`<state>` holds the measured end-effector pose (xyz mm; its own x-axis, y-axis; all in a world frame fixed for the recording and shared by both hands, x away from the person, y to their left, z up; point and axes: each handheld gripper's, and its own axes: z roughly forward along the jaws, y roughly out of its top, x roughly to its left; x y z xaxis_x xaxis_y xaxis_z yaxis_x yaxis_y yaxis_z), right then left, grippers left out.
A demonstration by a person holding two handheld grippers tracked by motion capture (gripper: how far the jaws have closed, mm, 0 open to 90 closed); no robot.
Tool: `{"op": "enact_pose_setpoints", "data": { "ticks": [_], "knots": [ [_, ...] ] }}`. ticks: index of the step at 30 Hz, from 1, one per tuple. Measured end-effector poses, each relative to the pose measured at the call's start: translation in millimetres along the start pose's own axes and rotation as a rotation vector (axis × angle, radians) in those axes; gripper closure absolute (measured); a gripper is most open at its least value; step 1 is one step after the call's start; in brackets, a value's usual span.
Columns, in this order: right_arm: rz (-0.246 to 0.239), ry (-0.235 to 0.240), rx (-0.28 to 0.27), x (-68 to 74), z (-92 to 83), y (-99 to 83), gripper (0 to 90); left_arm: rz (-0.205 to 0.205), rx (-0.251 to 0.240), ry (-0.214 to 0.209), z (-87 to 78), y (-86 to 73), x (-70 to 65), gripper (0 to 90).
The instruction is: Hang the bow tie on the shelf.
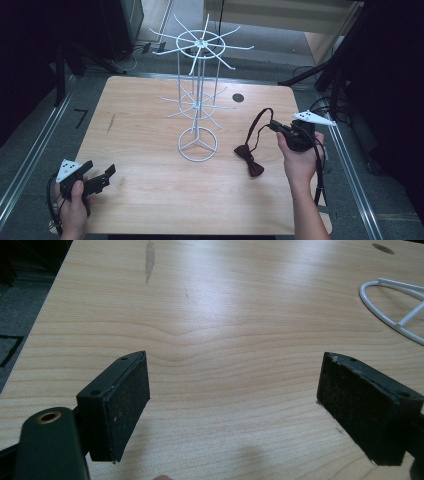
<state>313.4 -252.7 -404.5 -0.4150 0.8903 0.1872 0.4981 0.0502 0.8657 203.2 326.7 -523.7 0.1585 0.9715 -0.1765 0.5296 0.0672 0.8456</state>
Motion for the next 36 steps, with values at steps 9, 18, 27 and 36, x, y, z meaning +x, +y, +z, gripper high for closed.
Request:
{"op": "enact_pose_setpoints", "data": {
  "ticks": [9, 18, 27, 36],
  "knots": [
    [-0.031, 0.002, -0.086, 17.2, -6.1, 6.6, 90.0, -0.001, 0.000, 0.000, 0.0, 0.0, 0.0, 14.5],
    [-0.042, 0.016, -0.147, 30.4, -10.9, 16.3, 90.0, 0.000, 0.000, 0.000, -0.1, -0.1, 0.0, 14.5],
    [-0.073, 0.041, -0.169, 45.7, -9.3, 22.5, 90.0, -0.002, -0.002, 0.002, -0.3, -0.1, -0.4, 14.5],
    [-0.095, 0.063, -0.168, 62.7, -0.9, 29.1, 90.0, -0.002, -0.003, 0.003, -0.3, -0.2, -0.5, 14.5]
  ]
}}
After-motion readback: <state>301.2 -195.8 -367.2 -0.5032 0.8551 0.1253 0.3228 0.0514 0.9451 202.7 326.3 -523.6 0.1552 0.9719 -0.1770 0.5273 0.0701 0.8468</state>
